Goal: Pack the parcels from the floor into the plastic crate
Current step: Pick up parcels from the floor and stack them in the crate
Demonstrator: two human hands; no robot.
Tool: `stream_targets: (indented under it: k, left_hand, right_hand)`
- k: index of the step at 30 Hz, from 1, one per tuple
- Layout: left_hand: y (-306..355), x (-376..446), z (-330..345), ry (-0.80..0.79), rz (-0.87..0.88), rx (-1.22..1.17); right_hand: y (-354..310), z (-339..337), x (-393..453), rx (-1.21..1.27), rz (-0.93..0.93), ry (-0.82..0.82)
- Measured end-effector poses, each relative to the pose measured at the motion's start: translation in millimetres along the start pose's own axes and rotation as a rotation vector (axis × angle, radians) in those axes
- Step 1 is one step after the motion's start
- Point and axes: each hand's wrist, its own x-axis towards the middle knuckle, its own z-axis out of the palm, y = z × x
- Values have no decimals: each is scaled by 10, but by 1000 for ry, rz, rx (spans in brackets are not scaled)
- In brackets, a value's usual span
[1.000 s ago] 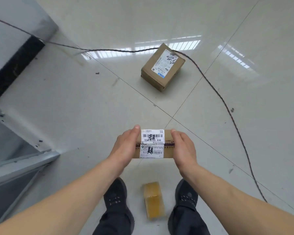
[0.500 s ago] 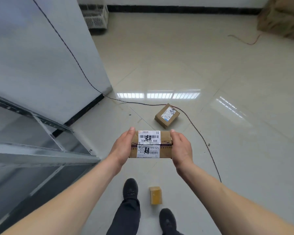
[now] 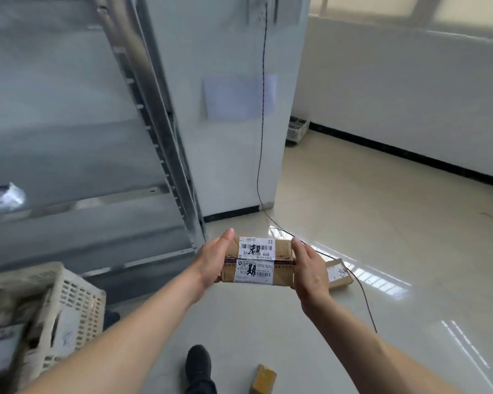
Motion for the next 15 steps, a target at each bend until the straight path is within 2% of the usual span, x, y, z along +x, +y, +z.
stream_targets:
  k: [7, 15]
  left_hand:
    - [-228, -743, -679, 152, 5, -55]
    - [-550, -1371, -1696, 295, 25, -90]
  right_hand:
    - [-146, 531, -589, -53, -108, -189]
    - [-190, 1482, -1269, -98, -165, -283]
